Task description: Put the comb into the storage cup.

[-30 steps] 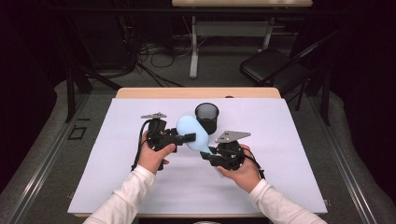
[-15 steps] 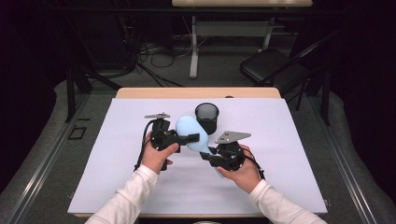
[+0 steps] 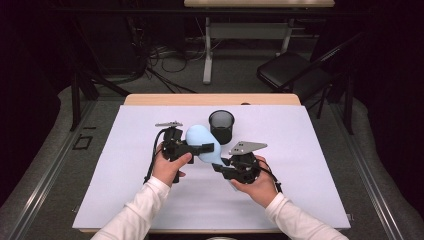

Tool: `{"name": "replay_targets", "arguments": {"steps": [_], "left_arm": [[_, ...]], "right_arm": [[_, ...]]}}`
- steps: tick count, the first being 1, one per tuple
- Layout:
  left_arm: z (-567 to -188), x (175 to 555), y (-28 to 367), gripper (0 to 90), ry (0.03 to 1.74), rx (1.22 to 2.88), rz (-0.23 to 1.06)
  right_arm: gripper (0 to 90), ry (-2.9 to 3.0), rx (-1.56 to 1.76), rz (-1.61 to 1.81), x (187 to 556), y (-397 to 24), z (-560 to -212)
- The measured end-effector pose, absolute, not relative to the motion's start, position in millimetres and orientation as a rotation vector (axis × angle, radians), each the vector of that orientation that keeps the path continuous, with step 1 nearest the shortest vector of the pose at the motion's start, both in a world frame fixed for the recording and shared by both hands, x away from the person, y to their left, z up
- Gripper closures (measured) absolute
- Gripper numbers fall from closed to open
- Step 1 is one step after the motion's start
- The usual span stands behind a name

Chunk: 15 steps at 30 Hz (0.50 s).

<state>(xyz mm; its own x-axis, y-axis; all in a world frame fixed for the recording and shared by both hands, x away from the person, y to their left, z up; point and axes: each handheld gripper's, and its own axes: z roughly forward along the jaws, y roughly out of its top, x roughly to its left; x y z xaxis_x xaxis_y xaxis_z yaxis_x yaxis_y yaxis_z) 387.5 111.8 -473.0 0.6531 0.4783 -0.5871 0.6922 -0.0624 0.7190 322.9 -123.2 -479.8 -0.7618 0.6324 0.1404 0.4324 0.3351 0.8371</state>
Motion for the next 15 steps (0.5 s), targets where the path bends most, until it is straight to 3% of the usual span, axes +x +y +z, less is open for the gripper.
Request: {"name": "replay_targets", "arguments": {"steps": [15], "left_arm": [[-475.1,387.3,113.3,24.7,0.971,1.703,-0.251]], "right_arm": [[70.1,2.395,0.965,1.401,323.0,-121.9,-482.1]]}}
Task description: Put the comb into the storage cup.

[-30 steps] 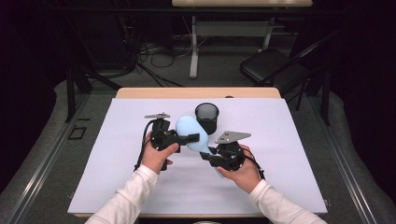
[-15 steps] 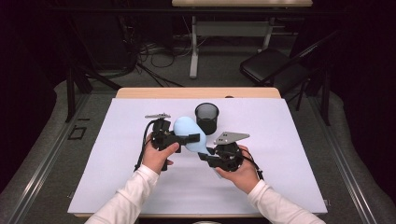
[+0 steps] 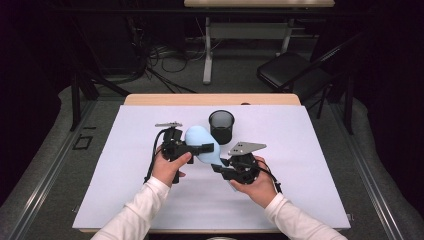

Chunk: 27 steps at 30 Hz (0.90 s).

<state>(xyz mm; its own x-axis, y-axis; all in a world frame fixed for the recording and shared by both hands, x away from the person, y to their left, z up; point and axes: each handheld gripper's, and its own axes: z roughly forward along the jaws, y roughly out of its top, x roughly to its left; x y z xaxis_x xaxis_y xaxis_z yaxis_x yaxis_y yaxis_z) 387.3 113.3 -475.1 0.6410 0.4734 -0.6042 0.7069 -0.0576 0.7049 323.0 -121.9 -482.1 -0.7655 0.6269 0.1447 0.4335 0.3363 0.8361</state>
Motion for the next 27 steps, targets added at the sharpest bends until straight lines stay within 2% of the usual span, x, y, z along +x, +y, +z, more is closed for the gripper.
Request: {"name": "replay_targets", "arguments": {"steps": [10,27], "left_arm": [[-477.8,387.8,120.3,30.2,0.976,1.656,-0.318],[-475.5,385.9,124.8,36.5,0.930,1.658,-0.337]], "right_arm": [[70.2,2.401,0.958,1.433,324.1,-124.1,-484.7],[70.3,2.385,0.922,1.510,323.7,-129.4,-490.8]]}}
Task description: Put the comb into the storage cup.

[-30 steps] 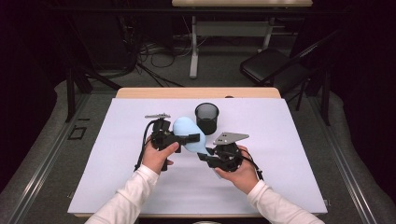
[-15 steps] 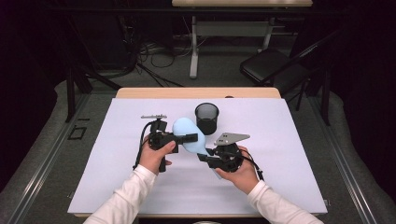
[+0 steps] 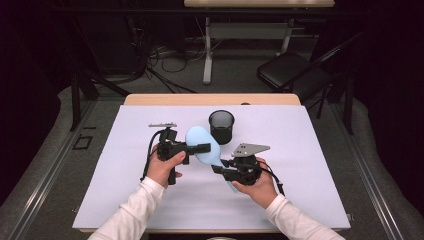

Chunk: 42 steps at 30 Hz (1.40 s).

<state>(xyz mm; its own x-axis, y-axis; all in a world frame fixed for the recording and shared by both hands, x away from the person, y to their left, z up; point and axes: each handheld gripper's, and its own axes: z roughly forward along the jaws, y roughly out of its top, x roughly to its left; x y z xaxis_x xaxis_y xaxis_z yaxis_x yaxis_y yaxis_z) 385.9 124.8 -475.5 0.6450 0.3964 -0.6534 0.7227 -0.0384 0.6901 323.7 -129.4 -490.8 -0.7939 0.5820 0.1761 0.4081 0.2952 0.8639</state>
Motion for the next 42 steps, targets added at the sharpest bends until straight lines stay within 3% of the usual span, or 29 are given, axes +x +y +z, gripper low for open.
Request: {"name": "replay_targets", "arguments": {"steps": [42], "left_arm": [[-475.3,384.0,125.4,44.8,0.905,1.643,-0.425]], "right_arm": [[70.3,2.360,0.853,1.606,319.9,-137.3,-503.1]]}}
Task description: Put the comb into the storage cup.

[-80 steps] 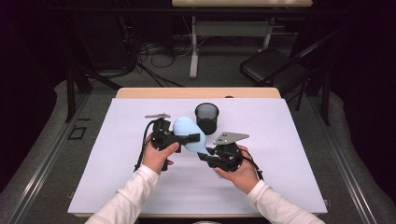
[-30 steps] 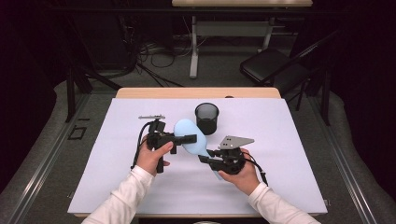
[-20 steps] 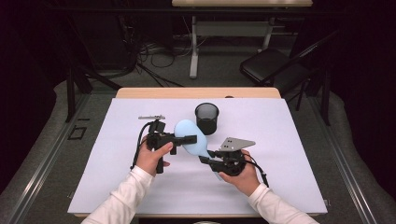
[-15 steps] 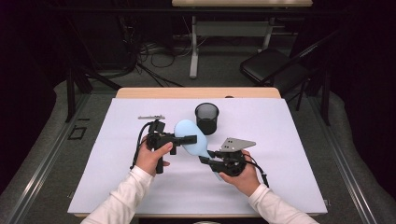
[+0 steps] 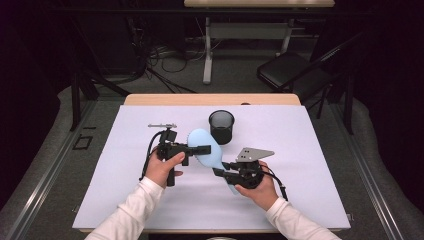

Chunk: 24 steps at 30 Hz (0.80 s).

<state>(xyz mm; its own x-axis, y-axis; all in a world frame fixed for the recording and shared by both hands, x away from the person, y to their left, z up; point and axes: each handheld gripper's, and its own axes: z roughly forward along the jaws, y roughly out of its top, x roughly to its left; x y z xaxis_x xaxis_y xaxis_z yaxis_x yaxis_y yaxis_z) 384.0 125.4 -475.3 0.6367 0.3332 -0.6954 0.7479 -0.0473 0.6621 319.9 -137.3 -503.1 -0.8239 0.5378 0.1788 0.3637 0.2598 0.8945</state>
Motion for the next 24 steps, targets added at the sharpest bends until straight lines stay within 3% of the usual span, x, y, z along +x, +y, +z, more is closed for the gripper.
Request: {"name": "replay_targets", "arguments": {"steps": [24], "left_arm": [[-476.0,382.9,125.4,48.8,0.937,1.623,-0.480]], "right_arm": [[70.2,2.357,0.855,1.613,318.9,-136.9,-505.3]]}}
